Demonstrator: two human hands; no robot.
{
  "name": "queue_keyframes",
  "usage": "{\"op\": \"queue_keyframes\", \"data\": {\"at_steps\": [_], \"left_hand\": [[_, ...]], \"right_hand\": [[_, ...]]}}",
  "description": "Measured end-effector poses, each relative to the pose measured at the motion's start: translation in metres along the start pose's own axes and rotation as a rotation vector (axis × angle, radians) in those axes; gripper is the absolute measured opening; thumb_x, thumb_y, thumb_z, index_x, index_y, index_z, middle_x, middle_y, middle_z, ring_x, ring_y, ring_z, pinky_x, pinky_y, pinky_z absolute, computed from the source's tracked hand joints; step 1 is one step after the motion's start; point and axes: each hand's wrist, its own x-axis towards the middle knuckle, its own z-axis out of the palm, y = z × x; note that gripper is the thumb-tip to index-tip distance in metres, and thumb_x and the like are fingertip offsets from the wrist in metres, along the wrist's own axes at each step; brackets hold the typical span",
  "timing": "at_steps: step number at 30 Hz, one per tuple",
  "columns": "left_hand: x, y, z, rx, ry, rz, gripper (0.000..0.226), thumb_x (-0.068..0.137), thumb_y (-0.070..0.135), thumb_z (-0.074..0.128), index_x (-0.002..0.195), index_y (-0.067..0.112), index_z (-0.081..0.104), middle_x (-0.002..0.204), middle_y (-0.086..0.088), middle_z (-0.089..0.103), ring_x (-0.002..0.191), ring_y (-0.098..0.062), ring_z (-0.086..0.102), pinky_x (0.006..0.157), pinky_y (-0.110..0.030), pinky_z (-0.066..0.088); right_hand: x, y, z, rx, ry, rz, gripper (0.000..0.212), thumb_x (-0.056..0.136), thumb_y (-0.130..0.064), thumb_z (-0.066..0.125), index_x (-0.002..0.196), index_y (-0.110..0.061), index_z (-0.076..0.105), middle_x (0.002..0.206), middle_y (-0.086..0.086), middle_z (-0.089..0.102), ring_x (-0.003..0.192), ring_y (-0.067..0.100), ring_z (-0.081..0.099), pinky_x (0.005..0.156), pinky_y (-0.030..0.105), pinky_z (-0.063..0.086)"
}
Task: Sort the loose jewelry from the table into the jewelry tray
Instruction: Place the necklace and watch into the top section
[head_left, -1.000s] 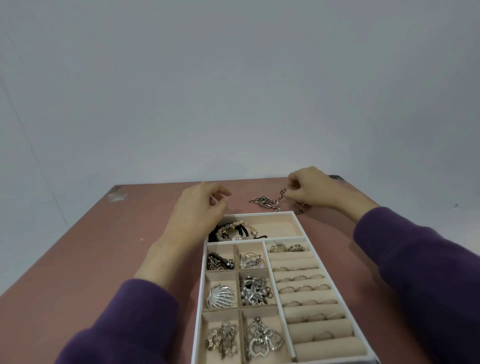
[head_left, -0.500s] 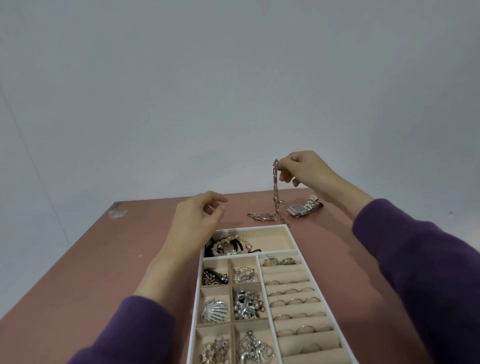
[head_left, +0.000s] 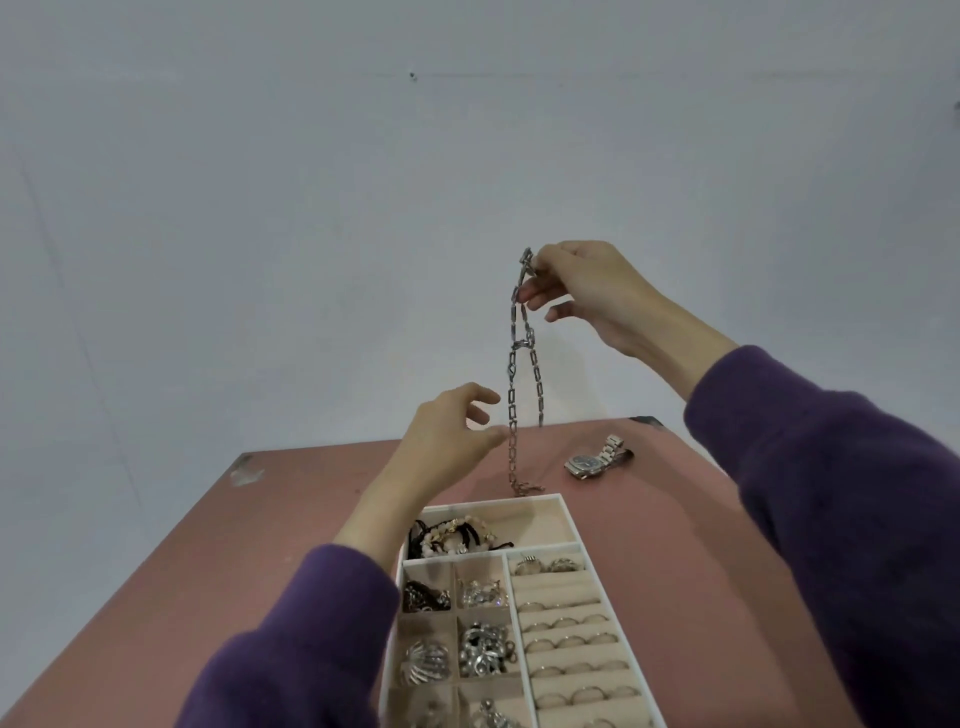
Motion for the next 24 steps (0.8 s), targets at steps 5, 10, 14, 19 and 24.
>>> {"op": "queue_keyframes", "data": {"at_steps": [5, 10, 14, 19, 24], "left_hand": [[0.004, 0.016, 0.005, -0.102, -0.007, -0.014, 0.034, 0.085, 0.032, 0.063, 0.118, 0.025, 0.055, 0.099, 0.006, 0.063, 0.082, -0.008, 0.057, 0.066, -0.021, 0.040], [0.002, 0.027, 0.001, -0.208, 0.045, -0.020, 0.009, 0.083, 0.017, 0.062, 0.090, 0.019, 0.069, 0.081, 0.000, 0.068, 0.071, -0.008, 0.057, 0.060, -0.019, 0.041], [-0.003, 0.026, -0.001, -0.164, -0.043, -0.017, 0.009, 0.085, 0.015, 0.062, 0.090, 0.015, 0.069, 0.093, -0.002, 0.072, 0.076, -0.007, 0.060, 0.060, -0.015, 0.043], [-0.007, 0.030, -0.012, -0.214, 0.041, -0.015, 0.015, 0.089, 0.014, 0.059, 0.089, 0.004, 0.069, 0.077, -0.005, 0.069, 0.064, -0.010, 0.059, 0.050, -0.012, 0.048], [-0.003, 0.050, -0.039, -0.284, 0.124, -0.003, 0.013, 0.089, 0.009, 0.057, 0.090, 0.004, 0.069, 0.072, -0.006, 0.067, 0.059, -0.010, 0.059, 0.048, -0.013, 0.051]], "right_hand": [[-0.001, -0.025, -0.001, 0.067, 0.025, -0.057, 0.012, 0.089, -0.014, 0.046, 0.080, -0.012, 0.054, 0.062, 0.002, 0.069, 0.054, 0.012, 0.058, 0.049, 0.020, 0.041], [-0.004, -0.047, -0.003, 0.130, 0.071, -0.096, 0.012, 0.089, -0.013, 0.046, 0.079, -0.012, 0.053, 0.070, 0.007, 0.069, 0.055, 0.013, 0.058, 0.048, 0.019, 0.042], [-0.005, -0.060, -0.008, 0.173, 0.129, -0.124, 0.012, 0.089, -0.013, 0.046, 0.078, -0.012, 0.053, 0.072, 0.007, 0.069, 0.057, 0.013, 0.056, 0.049, 0.019, 0.044], [-0.011, -0.063, -0.017, 0.164, 0.178, -0.132, 0.012, 0.088, -0.015, 0.048, 0.077, -0.013, 0.053, 0.072, 0.006, 0.068, 0.058, 0.014, 0.056, 0.051, 0.020, 0.044], [-0.026, -0.047, -0.021, 0.088, 0.158, -0.067, 0.016, 0.088, -0.014, 0.048, 0.073, -0.015, 0.054, 0.068, 0.005, 0.067, 0.056, 0.014, 0.056, 0.050, 0.020, 0.042]]}}
